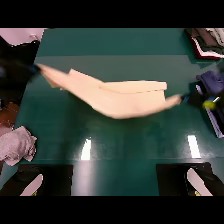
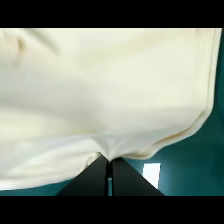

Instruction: Fold the shirts.

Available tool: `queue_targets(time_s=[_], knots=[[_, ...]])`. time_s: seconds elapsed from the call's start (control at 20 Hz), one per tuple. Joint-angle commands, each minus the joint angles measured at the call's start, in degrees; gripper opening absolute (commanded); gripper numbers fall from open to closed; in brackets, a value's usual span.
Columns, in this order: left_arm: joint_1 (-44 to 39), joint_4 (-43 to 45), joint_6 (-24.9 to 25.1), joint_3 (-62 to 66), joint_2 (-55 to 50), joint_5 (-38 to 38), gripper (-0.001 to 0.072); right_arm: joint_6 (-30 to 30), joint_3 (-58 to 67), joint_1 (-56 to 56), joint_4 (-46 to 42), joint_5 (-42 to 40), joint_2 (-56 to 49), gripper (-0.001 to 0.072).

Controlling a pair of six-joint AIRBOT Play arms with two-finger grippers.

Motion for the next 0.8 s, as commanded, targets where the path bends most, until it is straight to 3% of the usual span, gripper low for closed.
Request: queue_targets(time_s=[0.0, 0.2, 0.4, 0.55, 0.75], knots=[[0.0, 2.0, 0.0, 21.2, 0.0, 2.2, 0.0027, 0.1, 20.9, -0.2, 5.0, -6.8, 4.4, 0.0014], [0.0, 1.8, 0.0, 39.6, 0.4, 4.3, 0.0026, 1.1, 43.3, -0.2, 0.2, -6.4, 4.7, 0.0014], [0.0, -0.6, -0.2, 46.9, 0.5, 5.8, 0.0026, 8.4, 57.0, -0.2, -15.0, -4.4, 4.7, 0.0014], [0.0, -1.4, -0.2, 43.5, 0.5, 5.1, 0.0026, 12.3, 63.8, -0.2, -22.5, 4.2, 1.5, 0.0013], [0.0, -1.0, -0.6, 27.5, -0.2, 2.8, 0.0026, 16.3, 64.5, -0.1, -23.0, 20.8, -7.8, 0.0013]])
